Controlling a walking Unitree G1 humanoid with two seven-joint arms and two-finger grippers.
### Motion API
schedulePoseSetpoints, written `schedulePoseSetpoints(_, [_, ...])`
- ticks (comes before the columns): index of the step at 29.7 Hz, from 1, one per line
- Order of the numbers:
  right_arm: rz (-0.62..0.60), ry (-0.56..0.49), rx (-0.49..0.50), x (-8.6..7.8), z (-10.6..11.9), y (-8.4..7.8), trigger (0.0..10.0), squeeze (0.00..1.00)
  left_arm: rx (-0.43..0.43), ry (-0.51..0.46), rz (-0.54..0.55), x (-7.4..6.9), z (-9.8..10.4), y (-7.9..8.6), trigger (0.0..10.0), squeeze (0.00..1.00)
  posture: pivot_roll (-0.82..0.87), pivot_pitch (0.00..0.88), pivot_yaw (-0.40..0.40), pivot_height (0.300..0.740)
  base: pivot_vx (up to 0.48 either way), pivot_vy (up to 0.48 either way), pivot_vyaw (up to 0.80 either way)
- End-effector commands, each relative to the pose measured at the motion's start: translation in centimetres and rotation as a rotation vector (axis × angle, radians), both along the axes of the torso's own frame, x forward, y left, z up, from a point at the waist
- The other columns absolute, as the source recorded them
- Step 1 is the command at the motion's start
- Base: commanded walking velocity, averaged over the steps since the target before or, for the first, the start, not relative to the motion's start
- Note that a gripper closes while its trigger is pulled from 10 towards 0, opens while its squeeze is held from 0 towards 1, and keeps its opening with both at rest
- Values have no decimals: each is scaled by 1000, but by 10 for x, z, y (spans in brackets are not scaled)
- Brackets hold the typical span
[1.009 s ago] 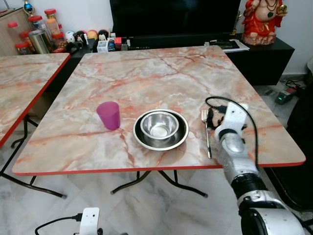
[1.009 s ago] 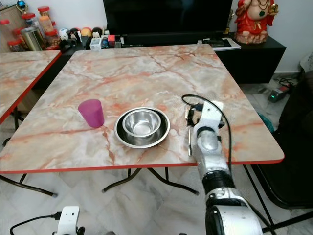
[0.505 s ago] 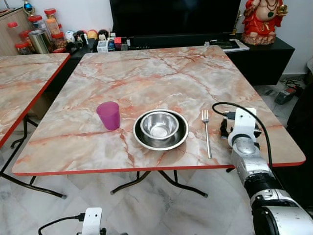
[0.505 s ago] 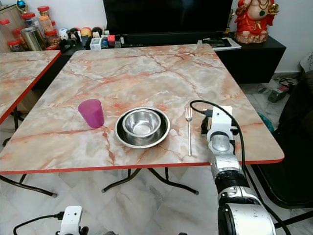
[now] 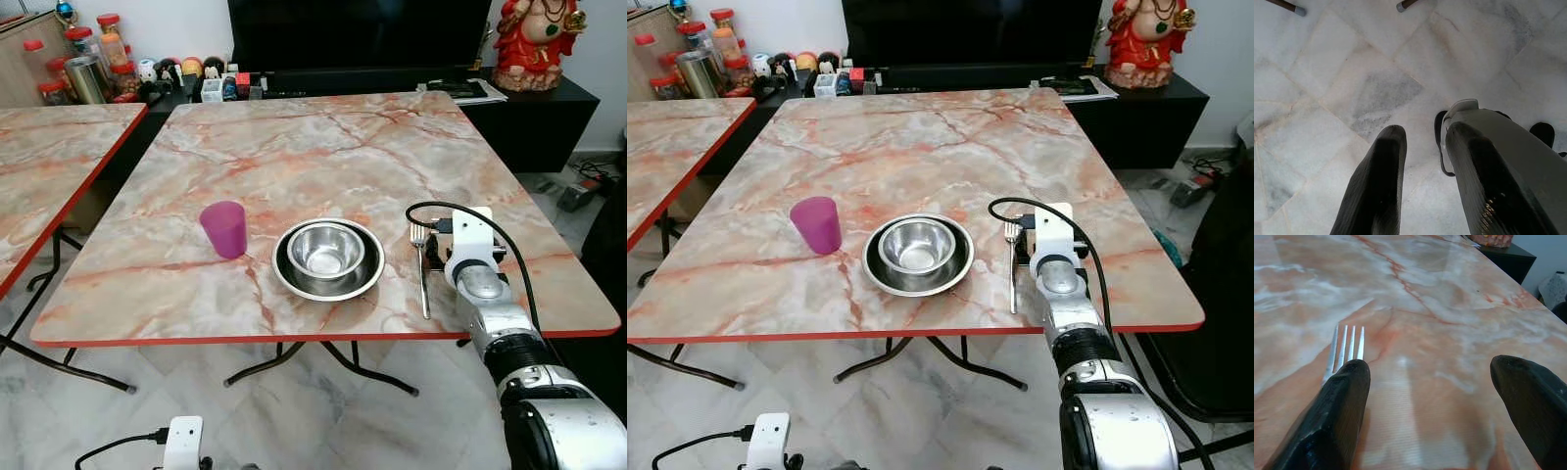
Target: Setting the table
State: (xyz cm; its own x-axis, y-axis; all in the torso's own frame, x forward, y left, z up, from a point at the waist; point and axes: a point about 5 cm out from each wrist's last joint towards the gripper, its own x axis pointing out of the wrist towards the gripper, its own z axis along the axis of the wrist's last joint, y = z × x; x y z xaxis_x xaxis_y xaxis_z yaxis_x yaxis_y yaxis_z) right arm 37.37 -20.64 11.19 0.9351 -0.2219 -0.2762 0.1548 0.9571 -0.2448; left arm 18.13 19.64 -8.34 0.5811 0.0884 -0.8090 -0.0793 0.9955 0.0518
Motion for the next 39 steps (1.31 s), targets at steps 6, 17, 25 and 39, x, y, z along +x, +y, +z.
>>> schedulePoseSetpoints(6, [7,23,-25,2,2,-3,10000,0,-15,13,20,-3,-1,1,10000,0,-50,0,21,693,0,0,0])
schedulePoseSetpoints(17, [32,38,-30,2,1,1,10000,0,-20,8,35,-1,-1,1,10000,0,-47,0,16,693,0,0,0])
schedulePoseSetpoints(25, [55,34,-28,3,1,6,10000,0,-21,9,40,-2,-1,1,10000,0,-45,0,12,693,0,0,0])
schedulePoseSetpoints(39, [82,40,-26,3,-1,11,10000,0,-21,8,42,-2,-1,1,10000,0,-45,0,13,693,0,0,0])
